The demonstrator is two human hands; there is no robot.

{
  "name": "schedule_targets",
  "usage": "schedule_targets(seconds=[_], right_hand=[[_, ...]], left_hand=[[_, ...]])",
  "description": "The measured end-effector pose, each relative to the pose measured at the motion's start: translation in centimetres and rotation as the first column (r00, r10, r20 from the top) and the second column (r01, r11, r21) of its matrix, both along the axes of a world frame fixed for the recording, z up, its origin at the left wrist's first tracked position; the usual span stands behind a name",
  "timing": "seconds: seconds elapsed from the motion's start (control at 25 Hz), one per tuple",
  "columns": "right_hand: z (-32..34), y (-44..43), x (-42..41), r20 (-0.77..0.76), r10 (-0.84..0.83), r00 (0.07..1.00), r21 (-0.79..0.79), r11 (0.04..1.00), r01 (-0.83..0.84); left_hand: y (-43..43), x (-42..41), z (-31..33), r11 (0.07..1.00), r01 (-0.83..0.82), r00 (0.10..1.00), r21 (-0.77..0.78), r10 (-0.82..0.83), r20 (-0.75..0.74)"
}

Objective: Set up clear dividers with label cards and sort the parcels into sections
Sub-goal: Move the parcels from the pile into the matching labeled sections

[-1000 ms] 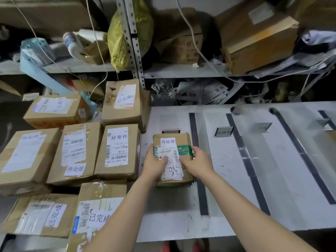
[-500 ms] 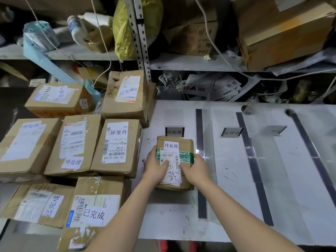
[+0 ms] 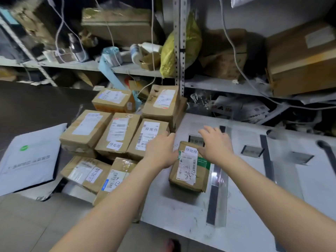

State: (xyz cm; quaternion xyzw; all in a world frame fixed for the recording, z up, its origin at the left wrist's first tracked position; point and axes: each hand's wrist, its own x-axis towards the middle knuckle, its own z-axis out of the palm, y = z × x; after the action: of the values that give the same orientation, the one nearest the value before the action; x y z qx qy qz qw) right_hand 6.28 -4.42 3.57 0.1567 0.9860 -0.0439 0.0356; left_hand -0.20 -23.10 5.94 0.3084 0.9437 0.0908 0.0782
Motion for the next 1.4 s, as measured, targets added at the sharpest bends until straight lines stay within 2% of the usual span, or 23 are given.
schedule_targets(seconds=[0.08,0.16,0.24,0.36,0.48,0.64,0.8,0.96,1.04,1.16,1.4], right_hand=[[1.1,-0.1,-0.8,0.013,0.078,0.997,0.058,0.995,-0.079],[1.8,-0.6,-1.7,0.010,0.134,0.991,0.098,0.986,-0.134],[2.2,-1.4,-2.7,0.003,0.158,0.987,0.092,0.983,-0.158],[1.6,-3.5,-4.5,-0.004,0.121,0.993,-0.059,0.991,-0.121],[0.2,-6.3,-6.6,-0.005,0.013,1.000,-0.290,0.957,-0.014],[-2.1,-10.0,-8.1,0.058,-0.216,0.975,-0.606,0.769,0.206],[-3.4,-12.7,-8.5,0.154,-0.394,0.906,-0.849,0.417,0.325],[-3.5,-13.4,-7.5,0.167,-0.518,0.839,-0.904,0.260,0.340],[-2.5,-12.9,-6.2,0.158,-0.566,0.809,-0.923,0.206,0.325],[-0.4,-11.2,-2.9,0.134,-0.639,0.758,-0.934,0.176,0.313],[3.1,-5.3,9.1,0.026,-0.777,0.629,-0.944,0.188,0.272]], left_hand=[[-1.8,-1.3,2.1,0.995,-0.036,0.989,-0.095,0.022,-0.144],[-4.0,-3.2,3.2,0.975,-0.114,0.975,-0.193,0.072,-0.211],[-6.2,-5.1,3.2,0.948,-0.185,0.970,-0.260,0.133,-0.204],[-8.5,-7.8,1.8,0.930,-0.243,0.968,-0.278,0.215,-0.128],[-9.5,-9.9,-0.9,0.950,-0.271,0.956,-0.155,0.284,0.071],[-9.7,-11.5,-4.3,0.960,-0.275,0.918,0.050,0.247,0.312],[-9.4,-12.0,-5.9,0.934,-0.319,0.892,0.163,0.238,0.384],[-8.5,-11.1,-5.3,0.913,-0.311,0.907,0.263,0.204,0.367],[-7.8,-10.5,-4.2,0.900,-0.286,0.914,0.330,0.153,0.376],[-5.6,-8.4,-2.3,0.887,-0.235,0.919,0.397,0.069,0.389],[1.8,1.8,1.3,0.884,-0.067,0.923,0.463,-0.121,0.365]])
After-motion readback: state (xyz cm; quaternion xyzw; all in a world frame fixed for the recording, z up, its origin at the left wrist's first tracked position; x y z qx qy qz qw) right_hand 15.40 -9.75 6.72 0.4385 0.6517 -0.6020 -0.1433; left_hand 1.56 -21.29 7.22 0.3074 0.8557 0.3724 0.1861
